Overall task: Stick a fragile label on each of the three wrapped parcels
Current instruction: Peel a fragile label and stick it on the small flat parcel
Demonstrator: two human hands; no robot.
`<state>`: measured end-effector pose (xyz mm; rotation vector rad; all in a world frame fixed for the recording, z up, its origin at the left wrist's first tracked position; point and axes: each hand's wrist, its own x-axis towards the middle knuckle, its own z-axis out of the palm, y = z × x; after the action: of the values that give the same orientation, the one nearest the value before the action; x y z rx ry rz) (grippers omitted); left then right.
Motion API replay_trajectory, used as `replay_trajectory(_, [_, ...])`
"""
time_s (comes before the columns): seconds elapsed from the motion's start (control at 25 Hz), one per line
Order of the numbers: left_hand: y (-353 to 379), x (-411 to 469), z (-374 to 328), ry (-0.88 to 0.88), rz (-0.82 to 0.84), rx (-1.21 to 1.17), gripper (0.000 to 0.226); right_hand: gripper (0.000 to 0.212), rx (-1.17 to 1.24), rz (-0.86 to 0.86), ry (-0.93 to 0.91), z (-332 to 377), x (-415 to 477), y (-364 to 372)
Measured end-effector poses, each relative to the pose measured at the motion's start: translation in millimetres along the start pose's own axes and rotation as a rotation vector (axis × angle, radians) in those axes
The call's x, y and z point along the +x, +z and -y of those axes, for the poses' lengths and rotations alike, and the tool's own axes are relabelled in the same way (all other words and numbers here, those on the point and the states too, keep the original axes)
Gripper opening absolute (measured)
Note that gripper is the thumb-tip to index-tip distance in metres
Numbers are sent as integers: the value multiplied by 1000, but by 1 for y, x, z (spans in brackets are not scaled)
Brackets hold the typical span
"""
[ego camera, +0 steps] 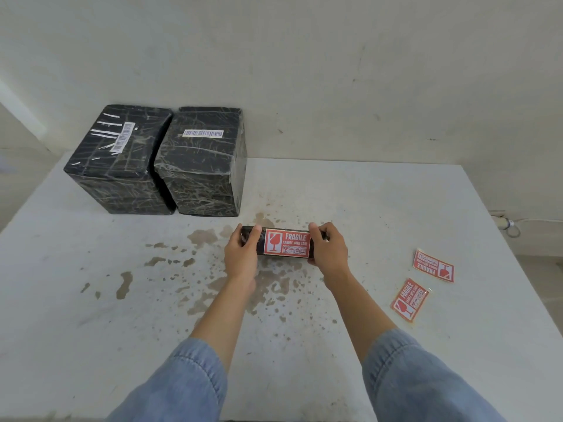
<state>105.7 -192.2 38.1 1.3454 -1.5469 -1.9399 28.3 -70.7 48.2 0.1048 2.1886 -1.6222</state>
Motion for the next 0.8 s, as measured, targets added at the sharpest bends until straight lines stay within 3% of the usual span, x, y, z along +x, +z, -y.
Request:
replay_trajectory(0.12, [10,-7,-1,60,23,-5,61,27,99,-36,32,0,1,-11])
replay_trajectory(0.24, [21,-2,-7,120,27,91,46,11,207,-69,24,3,18,-20])
replay_trajectory(0.36, [37,18,-20,163,58,159,33,31,293,-53,72,9,51,-20])
replay_trajectory(0.56, [76,86,-41,199,111,255,32,27,321,-31,32,20,116,-11])
replay_trajectory(0.8, [98,127,-34,269,124,275,44,39,184,-57,-131,17,159,-3])
